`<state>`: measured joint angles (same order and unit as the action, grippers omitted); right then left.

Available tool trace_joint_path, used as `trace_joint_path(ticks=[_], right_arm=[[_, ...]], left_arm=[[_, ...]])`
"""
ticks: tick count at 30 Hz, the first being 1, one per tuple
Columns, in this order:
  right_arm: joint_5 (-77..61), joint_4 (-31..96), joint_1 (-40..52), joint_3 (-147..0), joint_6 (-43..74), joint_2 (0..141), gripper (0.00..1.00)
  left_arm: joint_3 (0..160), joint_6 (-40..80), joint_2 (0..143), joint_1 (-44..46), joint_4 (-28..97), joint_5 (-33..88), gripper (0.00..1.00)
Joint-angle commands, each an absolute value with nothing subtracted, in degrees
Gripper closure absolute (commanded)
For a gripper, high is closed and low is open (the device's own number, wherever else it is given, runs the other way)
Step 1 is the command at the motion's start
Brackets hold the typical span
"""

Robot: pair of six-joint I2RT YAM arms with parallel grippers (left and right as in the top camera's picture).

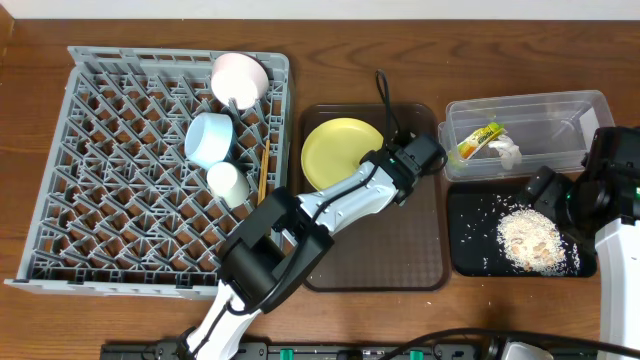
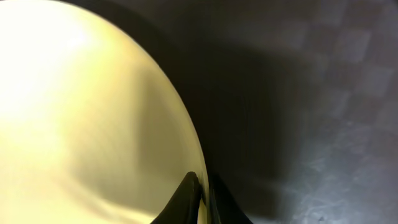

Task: Sort waste into correct bins and load items into the dishwasher
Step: 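Move the left gripper right to the yellow plate and grasp its rim, then lift the yellow plate on edge and carry it left toward the rack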

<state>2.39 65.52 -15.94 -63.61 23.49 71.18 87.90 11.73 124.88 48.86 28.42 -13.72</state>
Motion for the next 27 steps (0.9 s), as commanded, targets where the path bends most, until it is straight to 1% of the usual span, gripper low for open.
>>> trace_joint_path(ticks=[1, 4, 7, 15, 16, 19, 24, 25, 26, 27], right_arm=[[2.8, 65.6, -16.8, -64.4, 23.7, 70.7, 0.01], [2.8, 65.6, -16.8, -64.4, 23.7, 70.7, 0.01], [2.8, 65.6, -16.8, -64.4, 23.7, 70.7, 0.01], [2.8, 65.6, -16.8, -64.4, 23.7, 70.7, 0.01], [2.8, 65.6, -16.8, -64.4, 23.7, 70.7, 0.01], [2.8, 65.6, -16.8, -64.4, 23.7, 70.7, 0.01], [2.8, 65.6, -16.8, -64.4, 23.7, 70.7, 0.01], [2.8, 65.6, -16.8, -64.4, 23.7, 70.7, 0.01], [2.8, 65.6, -16.8, -64.4, 23.7, 70.7, 0.01], [2.8, 65.6, -16.8, -64.4, 23.7, 70.7, 0.01]], left_arm=[[88.1, 11.4, 124.7, 48.7, 30.8, -13.6, 0.92], [88.4, 11.4, 120.9, 48.7, 32.5, -13.6, 0.92], [88.9, 11.4, 114.0, 48.7, 33.7, -13.2, 0.92], [88.9, 14.5, 89.2, 46.7, 35.9, -5.4, 0.92], [88.9, 14.5, 85.0, 45.2, 36.4, -3.9, 0.92], [88.9, 14.7, 78.9, 40.7, 38.2, 1.0, 0.92], [88.8, 14.7, 75.4, 32.9, 42.3, 9.6, 0.91], [88.8, 14.7, 75.6, 32.3, 43.1, 10.1, 0.76], [88.8, 14.7, 76.1, 32.0, 44.2, 10.1, 0.43], [88.7, 14.7, 76.7, 32.1, 44.8, 10.0, 0.3]])
